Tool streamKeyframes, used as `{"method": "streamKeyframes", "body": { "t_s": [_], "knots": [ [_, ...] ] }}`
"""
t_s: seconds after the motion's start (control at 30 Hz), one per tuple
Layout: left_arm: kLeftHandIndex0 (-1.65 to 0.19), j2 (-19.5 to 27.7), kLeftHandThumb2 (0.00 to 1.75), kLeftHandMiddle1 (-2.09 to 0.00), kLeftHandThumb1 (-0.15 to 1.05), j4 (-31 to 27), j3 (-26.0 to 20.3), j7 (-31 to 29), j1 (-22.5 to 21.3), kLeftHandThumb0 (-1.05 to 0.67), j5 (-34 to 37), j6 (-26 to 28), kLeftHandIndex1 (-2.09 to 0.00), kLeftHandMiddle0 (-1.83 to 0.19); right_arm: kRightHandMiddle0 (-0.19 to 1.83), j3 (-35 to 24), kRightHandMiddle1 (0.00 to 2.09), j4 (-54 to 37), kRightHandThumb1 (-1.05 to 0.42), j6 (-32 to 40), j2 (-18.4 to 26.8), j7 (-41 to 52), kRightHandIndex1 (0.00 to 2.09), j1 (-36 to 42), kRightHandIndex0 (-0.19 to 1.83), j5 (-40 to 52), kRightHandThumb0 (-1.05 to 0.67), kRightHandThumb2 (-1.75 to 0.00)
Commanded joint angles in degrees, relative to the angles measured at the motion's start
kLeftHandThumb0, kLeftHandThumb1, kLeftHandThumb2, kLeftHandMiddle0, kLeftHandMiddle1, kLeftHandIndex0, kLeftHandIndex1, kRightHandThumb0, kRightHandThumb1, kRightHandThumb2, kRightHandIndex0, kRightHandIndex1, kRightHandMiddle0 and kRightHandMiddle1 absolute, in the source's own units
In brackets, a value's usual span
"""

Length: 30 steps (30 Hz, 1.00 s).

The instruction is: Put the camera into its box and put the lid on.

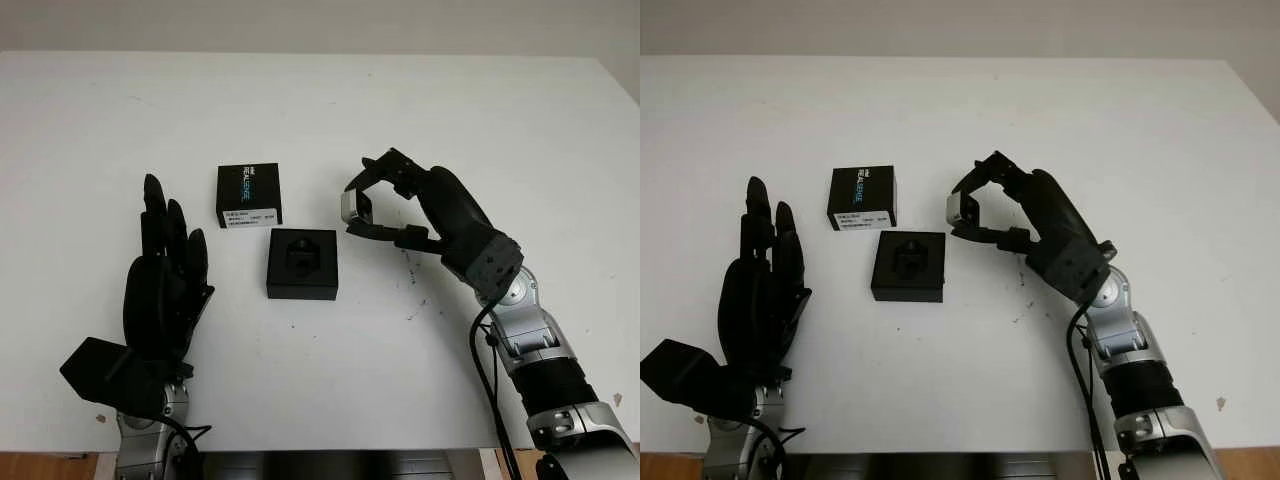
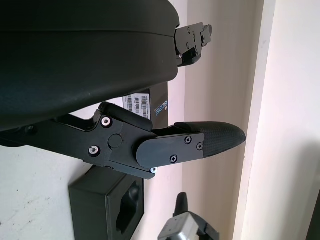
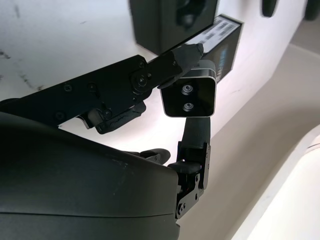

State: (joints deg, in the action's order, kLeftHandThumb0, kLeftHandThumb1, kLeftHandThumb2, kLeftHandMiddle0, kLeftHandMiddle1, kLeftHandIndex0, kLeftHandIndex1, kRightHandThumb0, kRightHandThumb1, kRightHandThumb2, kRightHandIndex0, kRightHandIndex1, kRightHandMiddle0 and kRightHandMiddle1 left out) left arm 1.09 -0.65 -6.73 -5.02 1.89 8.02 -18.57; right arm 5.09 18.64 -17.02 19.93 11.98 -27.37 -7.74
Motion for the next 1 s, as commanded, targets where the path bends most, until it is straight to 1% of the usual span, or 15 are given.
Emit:
{"method": "streamKeyframes", "body": {
  "t_s": [0.0,0.1,0.3,0.63,0.77,0.97],
  "knots": [
    [0.19,-0.5,0.53,-0.04,1.05,0.1,0.5,0.3,0.5,-0.7,-0.4,-0.7,0.0,0.19,0.4,-0.5,1.65,-4.4,-0.99,1.8,-0.5,1.0,0.07,1.0,0.36,0.9,-0.51,-0.06],
    [0.19,-0.7,0.53,-0.04,1.05,-0.2,0.7,0.6,0.6,-0.7,-0.9,-0.4,0.0,0.19,0.4,-0.3,1.66,-8.5,-0.99,4.1,-0.6,2.3,0.08,2.1,0.37,1.5,-0.52,-0.06],
    [0.19,-1.1,0.54,-0.03,1.05,-0.4,1.2,1.0,0.9,-0.71,-1.2,-0.6,0.0,0.19,0.39,0.2,1.66,-14.0,-0.99,8.8,-0.5,3.7,0.08,3.2,0.38,0.6,-0.48,-0.05],
    [0.19,-2.3,0.54,0.0,1.05,0.5,2.2,1.5,0.5,-0.71,-1.8,-1.1,0.0,0.19,0.38,1.8,1.79,-20.0,-1.01,17.0,-3.8,2.3,0.07,4.6,0.38,-1.7,-0.48,-0.06],
    [0.19,-2.8,0.54,-0.02,1.05,0.7,2.5,2.4,0.1,-0.71,-2.5,-1.1,0.0,0.19,0.32,2.5,1.81,-21.1,-1.03,18.7,-4.9,1.4,0.05,5.6,0.35,-3.1,-0.49,-0.06],
    [0.19,-3.4,0.54,-0.03,1.05,0.8,2.7,2.7,-0.2,-0.71,-2.4,-1.0,0.0,0.19,0.25,3.7,1.9,-21.0,-1.05,18.8,-6.3,0.1,0.04,6.3,0.33,-4.3,-0.49,-0.07]
  ]
}}
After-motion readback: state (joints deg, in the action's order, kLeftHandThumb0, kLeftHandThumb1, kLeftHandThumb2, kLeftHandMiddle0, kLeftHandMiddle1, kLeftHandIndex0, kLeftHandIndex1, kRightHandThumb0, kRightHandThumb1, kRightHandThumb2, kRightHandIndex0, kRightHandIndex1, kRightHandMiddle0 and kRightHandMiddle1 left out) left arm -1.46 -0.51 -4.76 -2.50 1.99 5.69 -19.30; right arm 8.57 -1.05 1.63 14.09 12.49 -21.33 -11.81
